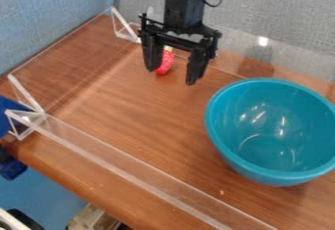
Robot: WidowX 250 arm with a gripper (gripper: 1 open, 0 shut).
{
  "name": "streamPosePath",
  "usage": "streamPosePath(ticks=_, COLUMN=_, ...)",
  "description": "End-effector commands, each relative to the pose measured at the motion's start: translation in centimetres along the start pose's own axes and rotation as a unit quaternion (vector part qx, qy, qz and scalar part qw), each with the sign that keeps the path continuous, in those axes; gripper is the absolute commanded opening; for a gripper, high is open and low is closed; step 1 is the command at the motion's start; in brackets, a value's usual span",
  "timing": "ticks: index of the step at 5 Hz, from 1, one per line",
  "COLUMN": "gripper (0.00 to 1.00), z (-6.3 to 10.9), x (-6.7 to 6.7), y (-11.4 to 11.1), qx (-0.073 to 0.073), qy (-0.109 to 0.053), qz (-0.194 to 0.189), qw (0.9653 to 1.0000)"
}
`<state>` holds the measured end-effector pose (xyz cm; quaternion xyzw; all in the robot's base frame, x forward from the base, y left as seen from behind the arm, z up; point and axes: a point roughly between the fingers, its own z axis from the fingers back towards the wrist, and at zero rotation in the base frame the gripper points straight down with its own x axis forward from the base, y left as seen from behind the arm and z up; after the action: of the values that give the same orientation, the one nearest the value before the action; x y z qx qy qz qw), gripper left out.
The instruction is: Put the strawberry in the blue bowl
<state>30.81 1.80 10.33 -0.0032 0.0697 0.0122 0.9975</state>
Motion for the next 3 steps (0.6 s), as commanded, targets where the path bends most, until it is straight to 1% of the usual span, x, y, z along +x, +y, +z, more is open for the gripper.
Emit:
streamPosePath(ticks=1, gripper=1.00, z=1.3, x=1.2, y=0.9, qx=-0.003, qy=-0.024, qz=0.003, qw=0.9997)
streamPosePath(ticks=3, gripper=1.00, z=0.1, x=2.8, y=2.2, qx=-0.010, qy=-0.014, qz=0.012, qw=0.9998)
